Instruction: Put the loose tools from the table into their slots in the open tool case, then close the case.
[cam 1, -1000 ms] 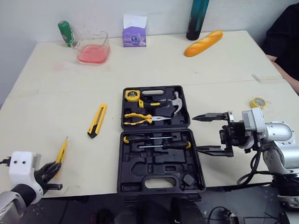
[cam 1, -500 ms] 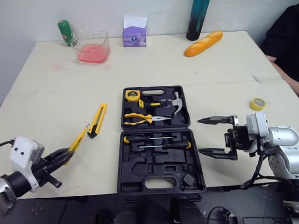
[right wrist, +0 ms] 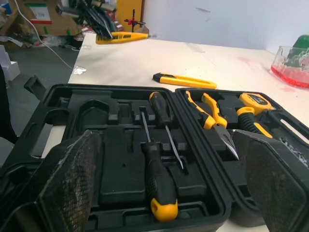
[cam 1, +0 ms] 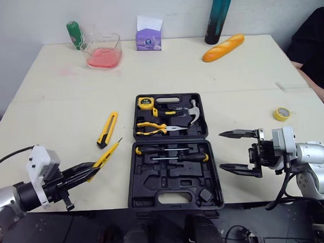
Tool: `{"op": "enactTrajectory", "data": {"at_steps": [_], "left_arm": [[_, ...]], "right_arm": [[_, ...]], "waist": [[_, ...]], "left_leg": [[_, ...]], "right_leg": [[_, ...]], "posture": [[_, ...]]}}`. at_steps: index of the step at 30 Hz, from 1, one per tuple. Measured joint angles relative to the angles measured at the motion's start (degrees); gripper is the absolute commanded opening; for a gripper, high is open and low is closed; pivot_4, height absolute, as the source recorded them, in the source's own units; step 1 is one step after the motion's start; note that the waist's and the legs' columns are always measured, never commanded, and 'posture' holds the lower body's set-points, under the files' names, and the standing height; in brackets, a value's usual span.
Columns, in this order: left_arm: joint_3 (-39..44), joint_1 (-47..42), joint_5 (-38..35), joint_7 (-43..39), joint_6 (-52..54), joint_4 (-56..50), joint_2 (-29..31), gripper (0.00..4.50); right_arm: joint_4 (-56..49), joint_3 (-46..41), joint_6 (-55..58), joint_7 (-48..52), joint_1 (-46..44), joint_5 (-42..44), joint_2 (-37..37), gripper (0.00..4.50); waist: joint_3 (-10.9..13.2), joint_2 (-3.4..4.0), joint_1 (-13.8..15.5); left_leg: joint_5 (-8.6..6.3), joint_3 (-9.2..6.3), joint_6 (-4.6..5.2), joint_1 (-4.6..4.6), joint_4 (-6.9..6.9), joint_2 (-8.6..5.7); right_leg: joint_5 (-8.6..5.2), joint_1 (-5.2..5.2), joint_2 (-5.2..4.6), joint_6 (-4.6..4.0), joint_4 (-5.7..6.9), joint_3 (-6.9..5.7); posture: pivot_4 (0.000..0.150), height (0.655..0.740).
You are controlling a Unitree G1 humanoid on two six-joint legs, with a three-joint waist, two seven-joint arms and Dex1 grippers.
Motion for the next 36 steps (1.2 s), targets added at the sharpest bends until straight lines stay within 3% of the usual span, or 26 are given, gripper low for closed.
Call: {"op": "enactTrajectory", "data": {"at_steps": [7, 15, 26, 36], "left_arm": [[-20.11, -23.32, -0.17, -4.5, 3.92, 3.33, 8.57, 0.05], [-38.88, -41.08, 4.75, -11.73, 6.16, 10.92, 9.73, 0.05], [-56.57, -54.83, 18.49, -19.1, 2.71, 20.71, 5.08, 0.05], [-60.51, -57.88, 24.84, -21.05, 1.04, 24.57, 0.9, 0.05]], "right_arm": [[-2.62, -2.31, 0.62, -0.42, 3.6, 1.14, -1.52, 4.5], [-7.85, -5.33, 4.57, -1.98, 9.13, 3.48, -3.87, 4.5], [-16.18, -7.44, 7.78, -6.62, 14.6, 3.82, -5.13, 4.5], [-19.59, -7.79, 9.5, -9.62, 15.29, 4.2, -5.13, 4.5]], "waist": [[0.01, 0.03, 1.27], [0.02, 0.0, 1.3], [0.05, -0.04, 1.99], [0.07, -0.09, 2.67]], "left_leg": [[0.06, -0.02, -0.01, -0.06, 0.0, -0.04], [0.09, 0.14, 0.01, -0.06, 0.07, 0.0], [0.11, 0.17, -0.04, -0.07, 0.13, -0.02], [0.11, 0.16, -0.02, -0.09, 0.25, 0.0]], "right_leg": [[0.04, 0.01, 0.21, 0.08, 0.12, -0.28], [0.09, 0.01, 0.52, 0.16, 0.07, -0.27], [0.09, -0.01, 0.78, 0.16, 0.05, -0.09], [0.09, 0.0, 0.81, 0.16, 0.09, -0.1]], "posture": [[0.15, 0.74], [0.15, 0.74], [0.15, 0.74], [0.15, 0.74]]}}
